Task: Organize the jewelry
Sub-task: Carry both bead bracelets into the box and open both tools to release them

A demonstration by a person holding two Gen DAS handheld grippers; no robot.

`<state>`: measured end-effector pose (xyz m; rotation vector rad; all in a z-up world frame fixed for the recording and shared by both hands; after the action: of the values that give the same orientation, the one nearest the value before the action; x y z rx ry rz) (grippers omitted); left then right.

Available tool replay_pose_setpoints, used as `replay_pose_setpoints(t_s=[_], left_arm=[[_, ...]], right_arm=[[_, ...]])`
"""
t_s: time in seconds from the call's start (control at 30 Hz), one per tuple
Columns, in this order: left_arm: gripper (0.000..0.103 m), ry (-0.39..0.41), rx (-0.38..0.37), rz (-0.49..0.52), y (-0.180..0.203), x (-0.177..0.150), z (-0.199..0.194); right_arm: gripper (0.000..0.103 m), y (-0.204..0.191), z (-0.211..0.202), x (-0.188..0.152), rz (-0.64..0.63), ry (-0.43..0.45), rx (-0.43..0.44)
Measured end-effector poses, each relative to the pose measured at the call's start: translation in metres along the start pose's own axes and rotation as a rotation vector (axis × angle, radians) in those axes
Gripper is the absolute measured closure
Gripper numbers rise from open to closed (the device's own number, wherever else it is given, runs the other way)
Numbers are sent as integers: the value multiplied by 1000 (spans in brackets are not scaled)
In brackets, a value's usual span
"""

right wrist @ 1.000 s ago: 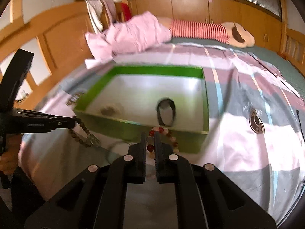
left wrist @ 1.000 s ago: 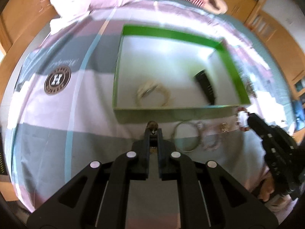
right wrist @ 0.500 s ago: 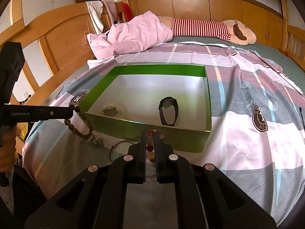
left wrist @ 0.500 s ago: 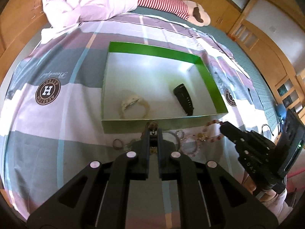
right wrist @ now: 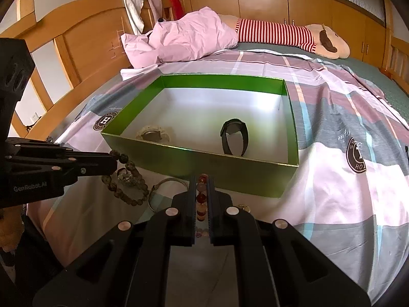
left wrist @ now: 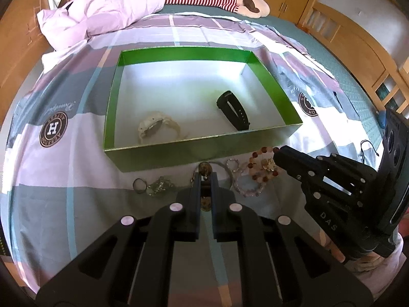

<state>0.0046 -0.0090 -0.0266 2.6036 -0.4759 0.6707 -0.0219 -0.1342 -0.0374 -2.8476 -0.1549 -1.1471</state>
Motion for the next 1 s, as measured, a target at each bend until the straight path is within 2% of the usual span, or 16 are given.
replay_pose_setpoints(t_s=[0.17, 0.27, 0.33, 0.37, 0.4, 0.47, 0.53, 0.6, 0.73, 0.8, 0.83, 0.87, 0.9, 0.93, 0.97, 1.0], left_arm=[[96, 87, 83, 12, -3, 22, -19], [96, 160, 77, -19, -6, 49, -37], [96, 207, 138, -11, -9, 66, -44], [96, 231, 194, -1, -12, 76, -45], [96, 249, 227, 3, -16, 84, -44], [96, 280, 241, -7, -26, 94, -40], [96, 263, 223, -35, -38, 96, -28], [96, 208, 227, -60, -51, 94, -9], [96, 146, 229, -99, -65, 89, 16], [92, 118, 231, -97, -63, 85, 25], [88, 114, 235, -90, -62, 84, 28], [77, 110, 243, -75, -59, 82, 29], [68, 114, 248, -63, -56, 81, 28], [65, 121, 251, -56, -53, 79, 26], [60, 126, 246, -53, -50, 77, 23], [59, 126, 234, -54, -47, 74, 19]], right_arm=[[95, -4, -20, 23, -8, 54, 18], [95, -3, -33, 53, 6, 114, 41], [95, 0, -36, 73, 8, 155, 29], [95, 2, -34, 81, 2, 172, 14], [95, 6, -23, 92, 6, 167, -8], [95, 10, -8, 94, 23, 139, -13], [95, 14, 12, 88, 26, 101, -26], [95, 16, 33, 76, 20, 51, -46], [95, 14, 55, 61, 5, -7, -67], [88, 12, 54, 58, 0, -15, -62], [77, 12, 51, 58, 4, -15, -50], [63, 12, 47, 57, 11, -10, -39], [58, 13, 38, 57, 24, 4, -29], [52, 13, 31, 55, 30, 11, -23], [50, 13, 24, 53, 32, 13, -17], [49, 12, 19, 51, 30, 11, -11]])
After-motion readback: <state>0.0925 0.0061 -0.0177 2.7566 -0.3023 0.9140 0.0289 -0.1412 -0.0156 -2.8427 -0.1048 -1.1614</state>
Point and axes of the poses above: each gripper's, at about its wrist camera, not at the fingertips, and z roughly the way its jaws point, y to its right, x to its top, the point moved 4 cm from there along z, roughly the way its jaws point, and after that the axes turned 8 degrees about -x, right-handed, at the moved point
